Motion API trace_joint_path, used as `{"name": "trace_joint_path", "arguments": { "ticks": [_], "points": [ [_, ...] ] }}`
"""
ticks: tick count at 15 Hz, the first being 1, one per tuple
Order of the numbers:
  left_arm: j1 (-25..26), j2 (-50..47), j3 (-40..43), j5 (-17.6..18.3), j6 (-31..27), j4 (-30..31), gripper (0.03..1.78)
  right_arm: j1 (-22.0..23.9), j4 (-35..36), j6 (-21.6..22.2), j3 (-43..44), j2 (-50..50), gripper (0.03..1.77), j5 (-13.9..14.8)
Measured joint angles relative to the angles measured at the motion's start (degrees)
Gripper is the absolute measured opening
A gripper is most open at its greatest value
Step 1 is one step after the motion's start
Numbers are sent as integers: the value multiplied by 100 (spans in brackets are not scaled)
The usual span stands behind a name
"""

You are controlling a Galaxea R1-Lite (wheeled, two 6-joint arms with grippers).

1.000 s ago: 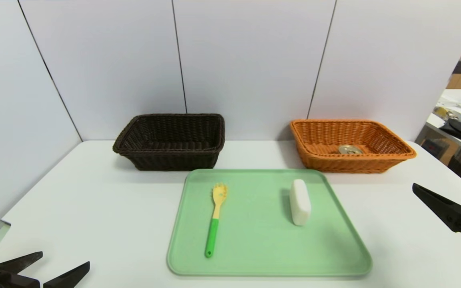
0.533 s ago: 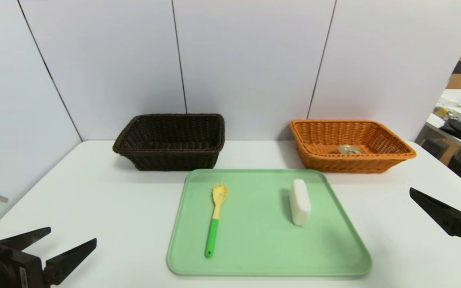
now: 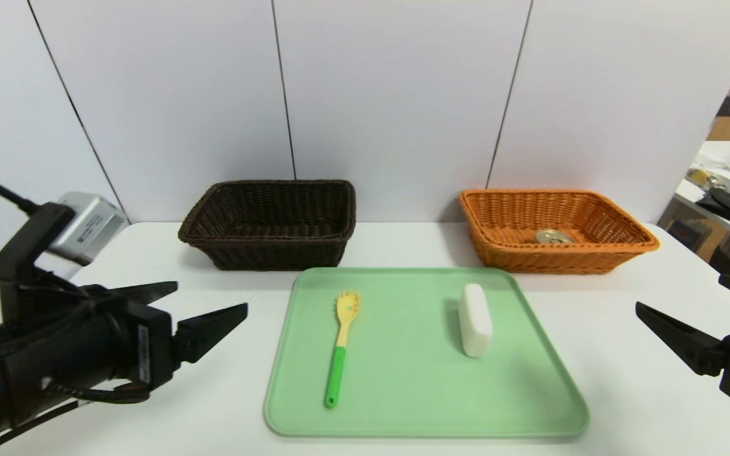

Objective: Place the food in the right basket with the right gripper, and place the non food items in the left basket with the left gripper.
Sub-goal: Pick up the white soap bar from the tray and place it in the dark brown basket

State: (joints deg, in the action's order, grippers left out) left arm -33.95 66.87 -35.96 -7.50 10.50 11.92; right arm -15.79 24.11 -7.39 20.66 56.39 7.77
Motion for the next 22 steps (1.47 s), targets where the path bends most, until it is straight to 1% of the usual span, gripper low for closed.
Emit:
{"name": "trace_joint_path", "arguments": {
  "ticks": [3,5,7,8,10,13,15,17,18,20,22],
  "points": [
    [-797,551,-428,-313,173,-121,169,-72,2,4,0,63,169,0],
    [-1241,870,-645,-400,234,-162,169,-146,6,-7,0,132,169,11],
    [-1549,1185,-907,-496,312,-178,169,-182,6,-10,4,176,169,15],
    [-1685,1357,-1034,-630,345,-171,169,-188,11,-13,2,188,169,20],
    [-1980,1770,-1387,-1023,510,-127,169,-215,11,-24,-44,206,169,17],
    [-2356,2411,-2021,-1256,769,-145,169,-262,11,-27,-68,232,169,35],
    [-2611,2859,-2470,-1565,829,-206,169,-315,9,-22,-72,236,169,41],
    [-2854,3259,-2920,-1887,964,-394,169,-369,9,-21,-88,243,169,44],
    [-2942,3440,-3126,-1994,1091,-589,169,-383,9,-21,-94,245,169,48],
    [-3077,3729,-3600,-2048,1408,-1025,169,-397,9,-18,-115,240,169,59],
    [-3162,4039,-4118,-2086,1602,-1412,169,-408,9,-21,-140,236,169,63]
  ]
}}
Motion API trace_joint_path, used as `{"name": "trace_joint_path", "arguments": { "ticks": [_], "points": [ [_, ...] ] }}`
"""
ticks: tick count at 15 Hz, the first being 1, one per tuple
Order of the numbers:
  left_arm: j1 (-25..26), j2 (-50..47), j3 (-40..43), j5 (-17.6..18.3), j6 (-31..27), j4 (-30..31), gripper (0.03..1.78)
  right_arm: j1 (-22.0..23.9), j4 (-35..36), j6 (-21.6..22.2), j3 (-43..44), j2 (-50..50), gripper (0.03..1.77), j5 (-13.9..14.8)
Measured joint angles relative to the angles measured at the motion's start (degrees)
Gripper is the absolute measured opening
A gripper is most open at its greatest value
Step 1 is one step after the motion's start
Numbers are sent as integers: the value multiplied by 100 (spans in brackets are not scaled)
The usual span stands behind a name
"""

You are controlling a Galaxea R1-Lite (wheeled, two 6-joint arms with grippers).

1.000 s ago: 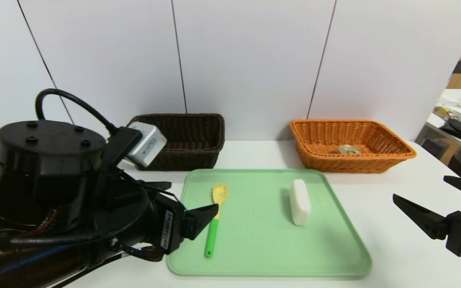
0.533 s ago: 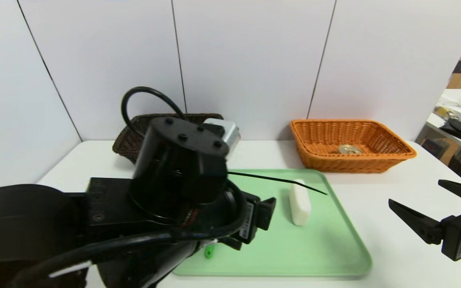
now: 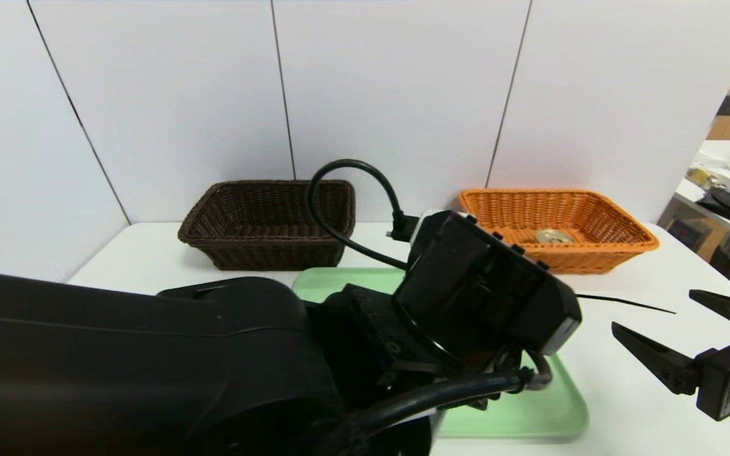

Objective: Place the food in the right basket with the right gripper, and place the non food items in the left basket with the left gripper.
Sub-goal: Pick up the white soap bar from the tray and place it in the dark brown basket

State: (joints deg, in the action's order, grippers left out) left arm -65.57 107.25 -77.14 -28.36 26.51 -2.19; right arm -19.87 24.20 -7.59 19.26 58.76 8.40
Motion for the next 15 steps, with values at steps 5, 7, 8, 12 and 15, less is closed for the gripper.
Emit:
{"name": "trace_joint_path", "arguments": {
  "ticks": [5,7,8,12,15],
  "points": [
    [-112,741,-1363,-196,479,-1073,169,-11,0,-1,-22,-7,169,17],
    [-151,1019,-1805,-221,586,-1412,169,-16,0,-9,-27,-7,169,26],
    [-184,1163,-2065,-227,658,-1610,169,-16,0,-9,-30,-7,169,26],
    [-247,1775,-3110,-227,1080,-2509,169,-16,-2,-1,-90,-11,169,26],
    [-251,2241,-3433,-243,1106,-2594,169,-13,-2,5,-124,-20,169,24]
  ]
}}
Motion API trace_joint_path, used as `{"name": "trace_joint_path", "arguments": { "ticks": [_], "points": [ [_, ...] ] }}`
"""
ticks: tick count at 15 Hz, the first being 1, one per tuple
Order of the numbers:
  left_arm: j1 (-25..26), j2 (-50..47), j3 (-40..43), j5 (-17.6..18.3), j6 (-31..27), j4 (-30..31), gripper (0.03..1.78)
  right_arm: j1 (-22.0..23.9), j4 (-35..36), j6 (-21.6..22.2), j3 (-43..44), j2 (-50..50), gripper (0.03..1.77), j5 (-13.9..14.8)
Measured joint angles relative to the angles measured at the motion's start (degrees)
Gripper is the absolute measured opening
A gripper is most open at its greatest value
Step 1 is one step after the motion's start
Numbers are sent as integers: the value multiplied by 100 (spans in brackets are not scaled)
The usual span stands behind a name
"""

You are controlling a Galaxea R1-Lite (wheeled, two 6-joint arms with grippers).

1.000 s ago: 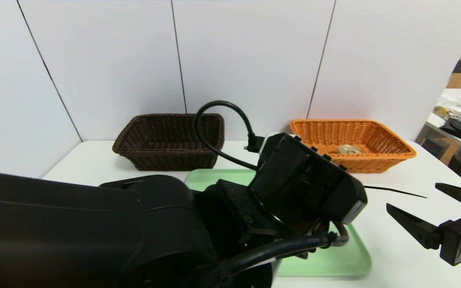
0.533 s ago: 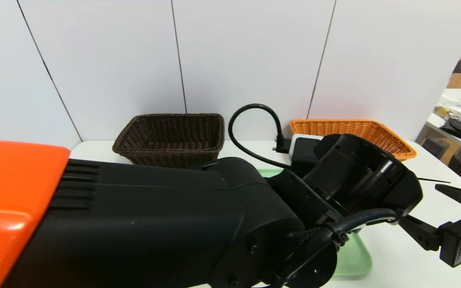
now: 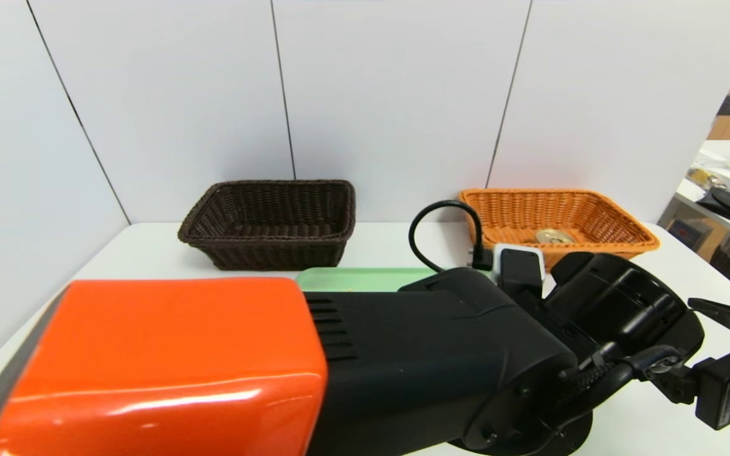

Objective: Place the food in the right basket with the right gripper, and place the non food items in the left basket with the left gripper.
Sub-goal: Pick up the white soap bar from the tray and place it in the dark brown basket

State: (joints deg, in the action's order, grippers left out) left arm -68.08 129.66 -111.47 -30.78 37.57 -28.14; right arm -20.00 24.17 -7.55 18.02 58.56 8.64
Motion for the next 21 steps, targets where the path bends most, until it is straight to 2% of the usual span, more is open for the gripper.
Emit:
{"name": "trace_joint_path", "arguments": {
  "ticks": [3,6,10,17,21],
  "points": [
    [54,334,-96,-15,-21,50,169,0,2,2,-5,1,169,-13],
    [347,485,-145,-56,-133,308,169,-2,2,22,-22,15,169,-27],
    [588,551,-116,-636,-538,1119,169,-24,2,17,-33,61,169,-57],
    [474,610,-63,-670,-555,1211,169,-46,2,17,-27,107,169,-63],
    [466,610,-35,-684,-555,1207,105,-48,5,16,-24,152,169,-68]
  ]
}}
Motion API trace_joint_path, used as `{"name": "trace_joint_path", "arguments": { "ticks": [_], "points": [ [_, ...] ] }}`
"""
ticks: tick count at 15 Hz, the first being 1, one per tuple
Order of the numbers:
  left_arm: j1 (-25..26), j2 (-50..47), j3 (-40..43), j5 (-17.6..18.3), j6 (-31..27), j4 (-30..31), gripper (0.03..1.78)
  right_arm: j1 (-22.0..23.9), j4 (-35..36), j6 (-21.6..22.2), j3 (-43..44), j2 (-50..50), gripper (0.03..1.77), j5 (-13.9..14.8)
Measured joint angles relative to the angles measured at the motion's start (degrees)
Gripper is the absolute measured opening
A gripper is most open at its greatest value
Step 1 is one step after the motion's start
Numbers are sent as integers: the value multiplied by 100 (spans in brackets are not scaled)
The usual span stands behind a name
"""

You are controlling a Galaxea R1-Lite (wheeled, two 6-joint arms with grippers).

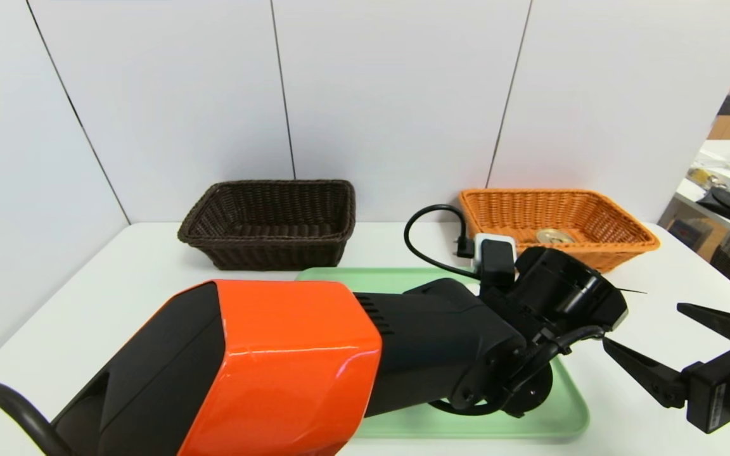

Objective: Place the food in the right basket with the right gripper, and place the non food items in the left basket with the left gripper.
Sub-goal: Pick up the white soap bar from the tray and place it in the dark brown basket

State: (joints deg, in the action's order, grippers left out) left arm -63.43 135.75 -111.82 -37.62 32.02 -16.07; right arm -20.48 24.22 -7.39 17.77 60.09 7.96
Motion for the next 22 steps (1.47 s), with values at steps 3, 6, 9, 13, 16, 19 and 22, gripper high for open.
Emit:
{"name": "trace_joint_path", "arguments": {
  "ticks": [3,6,9,13,16,19,22],
  "points": [
    [-5,-4,57,-57,-5,-20,73,-5,5,-2,0,24,169,-2],
    [0,-17,66,-80,-6,-29,43,-5,11,0,-2,52,169,0],
    [-5,-26,68,-116,-5,-24,43,-5,16,1,-2,72,169,-2],
    [-40,-196,107,-215,0,-5,43,-7,16,0,-15,88,169,0],
    [-51,-549,386,-358,0,30,43,-7,13,0,-15,94,169,0],
    [-43,-1036,808,-480,-80,183,43,-16,16,-7,-5,118,169,2],
    [21,-1534,1313,-675,-254,373,43,-33,22,-13,5,151,169,0]
  ]
}}
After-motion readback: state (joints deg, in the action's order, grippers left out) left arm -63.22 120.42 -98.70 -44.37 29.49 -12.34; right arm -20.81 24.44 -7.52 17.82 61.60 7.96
